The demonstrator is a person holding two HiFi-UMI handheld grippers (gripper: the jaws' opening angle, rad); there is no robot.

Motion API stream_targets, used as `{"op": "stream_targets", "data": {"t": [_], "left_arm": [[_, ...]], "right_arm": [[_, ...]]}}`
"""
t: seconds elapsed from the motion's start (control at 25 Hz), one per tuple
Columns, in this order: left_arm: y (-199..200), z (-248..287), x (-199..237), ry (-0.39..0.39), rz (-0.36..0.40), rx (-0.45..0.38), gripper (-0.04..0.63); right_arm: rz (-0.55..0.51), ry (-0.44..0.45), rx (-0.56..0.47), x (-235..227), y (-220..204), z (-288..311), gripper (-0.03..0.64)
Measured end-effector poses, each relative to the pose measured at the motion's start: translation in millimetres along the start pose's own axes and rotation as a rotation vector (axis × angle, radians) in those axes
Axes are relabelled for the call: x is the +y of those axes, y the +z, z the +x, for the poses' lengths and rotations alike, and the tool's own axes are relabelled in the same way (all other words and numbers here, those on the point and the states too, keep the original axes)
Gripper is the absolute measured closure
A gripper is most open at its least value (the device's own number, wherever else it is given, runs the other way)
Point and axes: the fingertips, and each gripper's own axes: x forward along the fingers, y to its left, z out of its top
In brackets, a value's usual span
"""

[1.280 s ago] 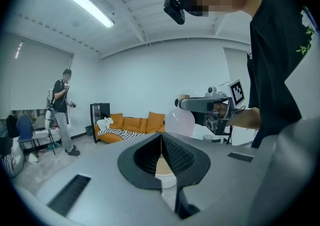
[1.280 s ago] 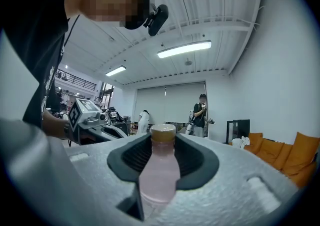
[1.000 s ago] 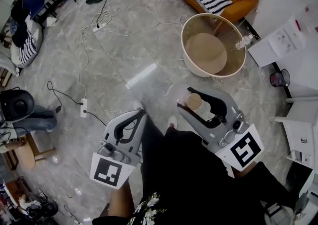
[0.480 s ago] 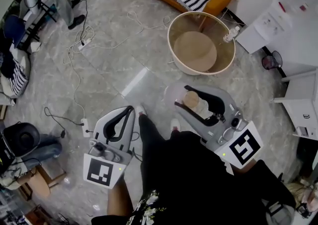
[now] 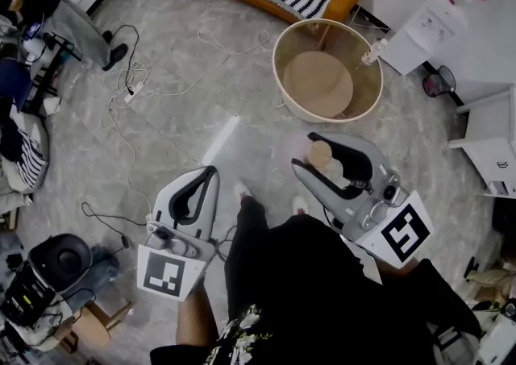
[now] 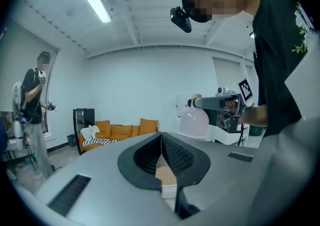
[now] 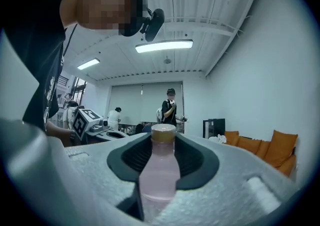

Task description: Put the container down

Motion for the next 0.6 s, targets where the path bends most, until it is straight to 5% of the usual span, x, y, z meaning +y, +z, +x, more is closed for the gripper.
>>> {"op": "stream_targets", "data": {"t": [0.44,0.6], "left_arm": [[3,0,89,-0.110,0.047,-0.009,0.582],[-2,0,108,-0.150,0.043,-0.024,0.582]], "right_arm": [[-0.007,-0.134,-0.009,-3,1,76,0.483],[-0.085,-0.207,0.020,-2,-2,91,0.483]]}}
